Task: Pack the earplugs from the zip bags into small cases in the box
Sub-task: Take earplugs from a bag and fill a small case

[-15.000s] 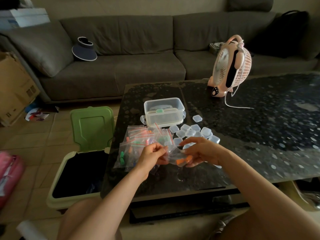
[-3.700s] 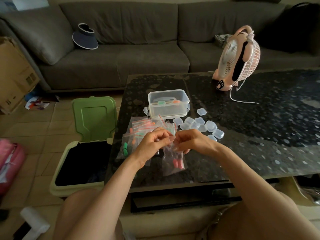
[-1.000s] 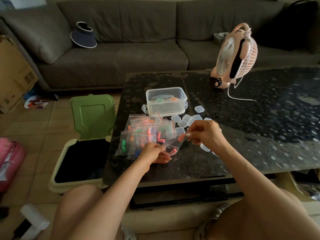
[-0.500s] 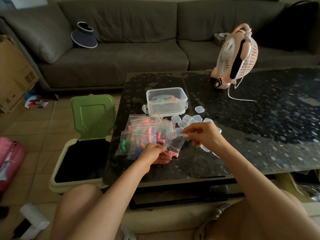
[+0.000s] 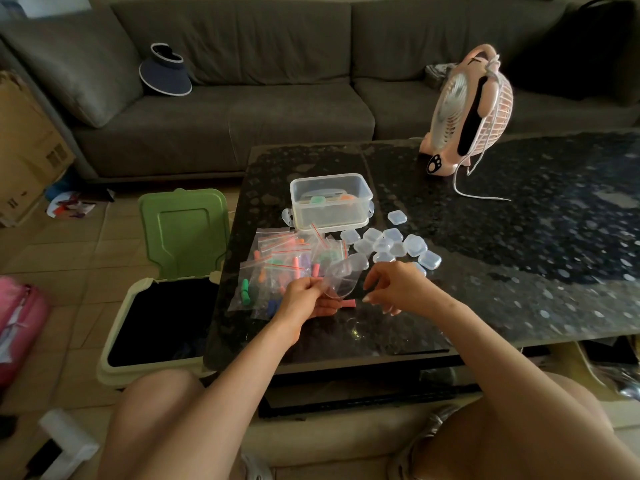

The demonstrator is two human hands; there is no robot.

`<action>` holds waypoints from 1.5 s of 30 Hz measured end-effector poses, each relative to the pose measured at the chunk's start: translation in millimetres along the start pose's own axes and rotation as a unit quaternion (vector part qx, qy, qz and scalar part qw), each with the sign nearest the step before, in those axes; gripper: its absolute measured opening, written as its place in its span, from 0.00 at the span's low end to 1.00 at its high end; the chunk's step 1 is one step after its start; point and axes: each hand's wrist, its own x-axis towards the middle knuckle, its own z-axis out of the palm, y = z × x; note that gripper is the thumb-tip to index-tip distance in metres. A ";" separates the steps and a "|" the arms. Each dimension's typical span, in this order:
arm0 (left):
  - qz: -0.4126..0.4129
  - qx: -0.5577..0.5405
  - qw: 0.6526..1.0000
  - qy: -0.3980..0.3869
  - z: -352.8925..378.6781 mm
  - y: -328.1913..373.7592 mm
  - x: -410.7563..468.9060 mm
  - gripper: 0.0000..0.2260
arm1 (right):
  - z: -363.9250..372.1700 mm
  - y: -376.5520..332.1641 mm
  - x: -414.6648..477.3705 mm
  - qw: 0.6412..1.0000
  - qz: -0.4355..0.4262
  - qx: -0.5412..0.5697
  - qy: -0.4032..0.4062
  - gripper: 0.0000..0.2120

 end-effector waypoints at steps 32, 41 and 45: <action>0.292 0.397 0.804 0.333 -45.8 7.1 10.3 0.07 | 17.3 1.9 41.0 0.980 0.051 -0.105 0.160 0.14; 0.350 0.280 0.893 0.027 -14.1 3.8 -6.5 0.20 | 7.9 -31.5 12.5 0.951 -0.099 0.294 0.015 0.17; 0.365 0.250 0.896 0.034 -11.4 5.5 -10.0 0.21 | 6.6 -35.0 6.5 0.948 -0.103 0.301 -0.008 0.16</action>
